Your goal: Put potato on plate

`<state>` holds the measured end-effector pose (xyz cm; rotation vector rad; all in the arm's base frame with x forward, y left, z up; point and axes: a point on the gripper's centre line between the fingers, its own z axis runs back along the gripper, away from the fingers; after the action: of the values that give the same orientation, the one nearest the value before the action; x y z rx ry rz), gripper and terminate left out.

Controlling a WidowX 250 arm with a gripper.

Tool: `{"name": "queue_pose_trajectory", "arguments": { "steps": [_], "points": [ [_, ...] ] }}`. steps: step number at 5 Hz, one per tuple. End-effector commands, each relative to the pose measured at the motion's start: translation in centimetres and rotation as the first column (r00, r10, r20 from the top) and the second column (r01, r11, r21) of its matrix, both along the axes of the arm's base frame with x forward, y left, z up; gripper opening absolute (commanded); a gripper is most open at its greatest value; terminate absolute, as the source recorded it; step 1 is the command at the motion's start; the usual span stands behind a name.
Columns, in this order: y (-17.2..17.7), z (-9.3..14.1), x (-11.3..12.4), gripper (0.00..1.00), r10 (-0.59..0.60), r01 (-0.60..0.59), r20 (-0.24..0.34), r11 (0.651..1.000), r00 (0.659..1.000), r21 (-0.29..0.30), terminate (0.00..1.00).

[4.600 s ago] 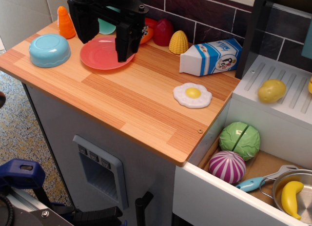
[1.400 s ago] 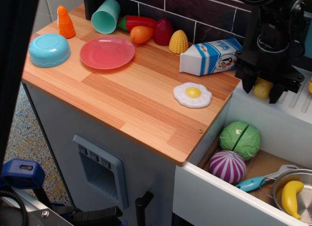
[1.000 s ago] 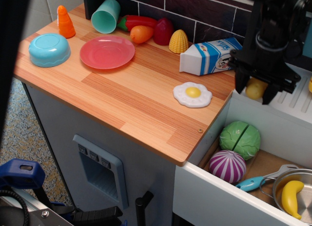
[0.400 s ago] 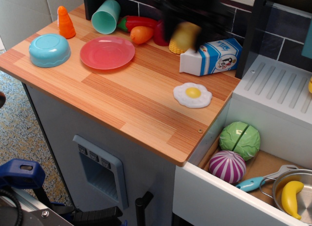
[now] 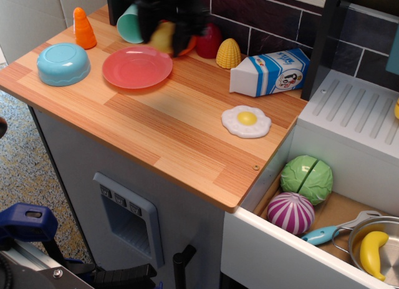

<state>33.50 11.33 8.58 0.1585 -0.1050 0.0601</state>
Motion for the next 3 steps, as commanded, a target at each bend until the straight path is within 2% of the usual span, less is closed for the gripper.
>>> {"name": "queue_pose_trajectory", "arguments": {
  "steps": [1,3],
  "points": [
    [4.7,-1.0,1.0,0.0,-0.044,0.044,0.067,0.999,0.997,0.012,0.0],
    [6.9,-3.5,1.7,0.0,-0.113,0.115,0.098,0.993,0.989,-0.02,0.0]
  ]
}}
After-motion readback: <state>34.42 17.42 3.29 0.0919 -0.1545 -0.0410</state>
